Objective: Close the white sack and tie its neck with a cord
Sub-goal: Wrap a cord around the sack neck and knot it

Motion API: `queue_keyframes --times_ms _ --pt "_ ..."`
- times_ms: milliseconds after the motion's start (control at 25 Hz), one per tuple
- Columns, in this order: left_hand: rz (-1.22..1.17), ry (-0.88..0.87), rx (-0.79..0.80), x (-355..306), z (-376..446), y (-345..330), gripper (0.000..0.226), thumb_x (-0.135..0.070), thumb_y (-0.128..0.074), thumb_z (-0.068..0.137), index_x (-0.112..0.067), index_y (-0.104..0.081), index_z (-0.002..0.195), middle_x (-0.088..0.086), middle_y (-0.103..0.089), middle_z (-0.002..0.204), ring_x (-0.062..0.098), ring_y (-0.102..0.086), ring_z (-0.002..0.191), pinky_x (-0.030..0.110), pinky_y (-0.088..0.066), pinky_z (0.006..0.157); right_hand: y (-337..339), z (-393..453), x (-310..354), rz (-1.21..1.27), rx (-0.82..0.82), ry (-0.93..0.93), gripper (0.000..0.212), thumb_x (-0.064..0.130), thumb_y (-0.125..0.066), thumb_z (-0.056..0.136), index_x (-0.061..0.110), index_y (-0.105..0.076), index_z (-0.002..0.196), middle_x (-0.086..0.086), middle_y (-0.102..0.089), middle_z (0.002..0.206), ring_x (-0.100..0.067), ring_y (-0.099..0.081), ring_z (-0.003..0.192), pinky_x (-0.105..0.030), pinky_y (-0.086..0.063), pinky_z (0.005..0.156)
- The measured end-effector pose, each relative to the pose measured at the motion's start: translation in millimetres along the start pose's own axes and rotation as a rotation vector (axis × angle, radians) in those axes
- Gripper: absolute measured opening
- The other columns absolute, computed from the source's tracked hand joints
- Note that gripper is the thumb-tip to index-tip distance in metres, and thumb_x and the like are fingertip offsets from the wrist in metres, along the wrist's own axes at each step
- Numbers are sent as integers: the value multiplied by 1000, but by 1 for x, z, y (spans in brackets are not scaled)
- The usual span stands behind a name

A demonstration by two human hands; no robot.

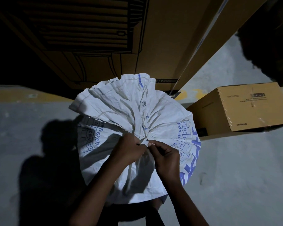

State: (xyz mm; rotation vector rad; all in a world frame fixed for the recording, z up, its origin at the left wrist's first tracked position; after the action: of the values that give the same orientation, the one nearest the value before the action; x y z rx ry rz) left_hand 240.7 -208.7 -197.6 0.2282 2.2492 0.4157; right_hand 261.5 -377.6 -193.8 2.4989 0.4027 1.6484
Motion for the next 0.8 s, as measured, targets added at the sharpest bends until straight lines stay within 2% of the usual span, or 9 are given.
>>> queue_keyframes --times_ms 80,160,240,320,480,600,640,720,800 --pt "-93 -4 66 4 11 -13 36 -35 -62 65 1 -67 64 18 -69 60 38 -74 67 57 -60 60 -1 2 5 -52 -13 24 19 6 -78 91 24 -85 89 12 -83 86 -5 -78 89 -31 -62 85" --pt "-212 2 59 8 11 -17 20 -18 -64 81 0 -73 75 22 -74 69 39 -75 70 58 -62 68 5 7 5 -43 -67 21 17 5 -78 90 20 -85 89 8 -83 85 -8 -79 86 -34 -63 85" --pt "-266 41 5 25 17 -11 17 -5 -64 91 7 -73 84 23 -75 72 36 -76 67 56 -62 73 13 9 2 -25 -135 9 12 4 -78 89 14 -85 89 3 -83 85 -11 -79 86 -39 -63 88" --pt "-284 45 1 39 23 -6 19 -4 -64 94 12 -72 88 24 -76 73 33 -75 65 55 -62 77 21 6 -3 -23 -187 -8 10 6 -78 90 13 -85 91 4 -83 86 -11 -79 87 -39 -63 89" --pt "-284 -8 0 36 30 -7 18 -6 -64 95 -5 -76 81 17 -78 75 26 -76 67 41 -64 77 20 -4 4 -96 -214 50 11 9 -79 90 18 -86 92 13 -82 85 0 -76 87 -28 -62 87" --pt "-362 2 -25 38 37 -5 14 -1 -61 96 1 -75 92 16 -72 74 8 -69 58 23 -59 64 5 -2 16 -188 -51 141 24 12 -78 92 36 -80 86 28 -77 78 11 -73 81 -14 -57 76" --pt "-379 6 -33 39 40 -3 14 -1 -62 96 5 -74 93 11 -68 70 6 -64 56 20 -56 60 -1 0 21 -258 30 204 23 14 -77 93 36 -81 86 27 -79 81 9 -74 84 -16 -57 74" --pt "-351 -5 -28 43 45 -1 22 -5 -62 96 7 -70 80 -4 -60 56 1 -55 51 18 -45 54 -10 3 30 -368 187 305 13 19 -75 96 28 -83 98 21 -81 93 6 -75 92 -22 -59 75" --pt "-340 -7 -4 43 44 -2 26 -3 -59 97 5 -69 74 -10 -61 49 -3 -55 48 15 -43 54 -13 6 33 -407 294 350 15 23 -72 98 29 -82 107 23 -80 99 9 -73 96 -25 -60 76"
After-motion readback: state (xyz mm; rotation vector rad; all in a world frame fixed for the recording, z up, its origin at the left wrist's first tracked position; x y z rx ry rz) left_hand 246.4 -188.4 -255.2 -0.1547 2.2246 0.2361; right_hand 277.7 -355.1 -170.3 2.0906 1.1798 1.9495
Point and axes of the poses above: each hand's wrist, its own z-axis towards the middle knuckle, its own y-axis out of the back of the hand, x = y × z, the point moved 6 cm from there along z, towards the middle knuckle
